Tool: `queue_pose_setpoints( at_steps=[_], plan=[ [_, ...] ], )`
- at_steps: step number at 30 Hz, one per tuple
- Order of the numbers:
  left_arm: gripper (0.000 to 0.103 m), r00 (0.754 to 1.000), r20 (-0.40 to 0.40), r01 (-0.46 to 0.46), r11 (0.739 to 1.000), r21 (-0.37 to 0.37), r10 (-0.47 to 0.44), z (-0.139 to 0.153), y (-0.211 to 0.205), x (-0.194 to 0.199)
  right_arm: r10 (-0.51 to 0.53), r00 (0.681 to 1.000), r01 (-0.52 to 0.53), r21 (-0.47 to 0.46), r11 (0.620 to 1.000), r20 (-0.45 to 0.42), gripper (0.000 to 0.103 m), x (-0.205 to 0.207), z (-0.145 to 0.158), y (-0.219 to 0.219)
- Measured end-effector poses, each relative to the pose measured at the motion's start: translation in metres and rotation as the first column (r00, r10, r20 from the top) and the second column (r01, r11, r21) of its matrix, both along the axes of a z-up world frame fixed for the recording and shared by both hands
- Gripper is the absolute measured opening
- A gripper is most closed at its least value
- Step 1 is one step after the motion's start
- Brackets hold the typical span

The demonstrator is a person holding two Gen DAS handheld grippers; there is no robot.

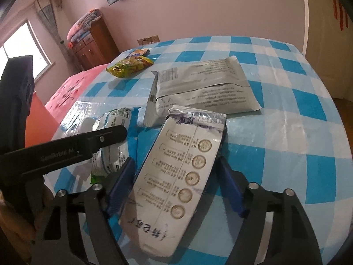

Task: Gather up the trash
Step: 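Grasp the white carton with round icons with the right gripper while the left holds the snack bag, then lift the snack bag and white carton off the table with both grippers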

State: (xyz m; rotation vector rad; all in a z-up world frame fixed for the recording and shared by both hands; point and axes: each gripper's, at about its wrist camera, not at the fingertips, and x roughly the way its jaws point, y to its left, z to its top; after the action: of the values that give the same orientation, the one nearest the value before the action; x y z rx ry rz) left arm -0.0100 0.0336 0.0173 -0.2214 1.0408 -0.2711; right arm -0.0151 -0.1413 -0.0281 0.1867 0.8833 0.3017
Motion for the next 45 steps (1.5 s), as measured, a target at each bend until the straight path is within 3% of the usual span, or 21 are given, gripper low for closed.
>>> queue_pose_setpoints(
  at_steps=[10,19,24,27,29,32,36,40,42,45],
  plan=[
    [0.038,1.000,0.023,-0.004,0.999,-0.046,0.005,0.007,0.013,-0.017,0.021,1.000,-0.021,-0.014,1.000,0.010,0.058,-0.016,0.004,-0.004],
    [0.033,0.995,0.104,0.008,0.993,-0.116,0.004,0.038,0.034,-0.041,0.024,1.000,-0.024,0.034,0.999,0.006,0.055,-0.026,0.009,-0.010],
    [0.033,0.996,0.093,0.009,0.994,-0.104,0.001,0.038,0.039,-0.049,0.013,1.000,-0.013,0.036,0.999,0.013,0.055,-0.031,0.014,-0.011],
    [0.040,0.997,0.069,0.025,0.996,-0.085,-0.019,0.030,0.032,-0.052,0.015,1.000,-0.016,0.024,1.000,0.025,0.055,-0.035,0.018,-0.010],
    [0.053,0.998,0.058,0.035,0.997,-0.070,-0.031,0.025,0.022,-0.052,0.015,1.000,-0.016,0.023,1.000,0.026,0.055,-0.039,0.019,-0.011],
    [0.059,0.998,0.057,0.030,1.000,-0.007,-0.029,0.017,0.007,-0.046,0.015,1.000,-0.016,0.020,1.000,0.023,0.055,-0.044,0.017,-0.013],
    [0.059,1.000,0.022,0.007,0.999,0.035,-0.007,0.002,0.001,-0.034,0.008,1.000,-0.009,0.028,1.000,0.023,0.055,-0.048,0.017,-0.020],
    [0.059,0.999,0.045,0.009,0.996,0.087,-0.013,0.000,-0.010,-0.031,-0.003,1.000,0.002,0.046,0.999,0.022,0.055,-0.049,0.016,-0.029],
    [0.049,0.999,0.054,0.004,0.993,0.121,-0.010,0.000,-0.013,-0.030,-0.007,1.000,0.006,0.062,0.998,0.016,0.055,-0.048,0.014,-0.033],
    [0.045,0.998,0.061,0.015,0.990,0.142,-0.024,0.000,-0.017,-0.031,-0.003,1.000,0.003,0.094,0.996,0.010,0.055,-0.048,0.014,-0.036]
  ],
)
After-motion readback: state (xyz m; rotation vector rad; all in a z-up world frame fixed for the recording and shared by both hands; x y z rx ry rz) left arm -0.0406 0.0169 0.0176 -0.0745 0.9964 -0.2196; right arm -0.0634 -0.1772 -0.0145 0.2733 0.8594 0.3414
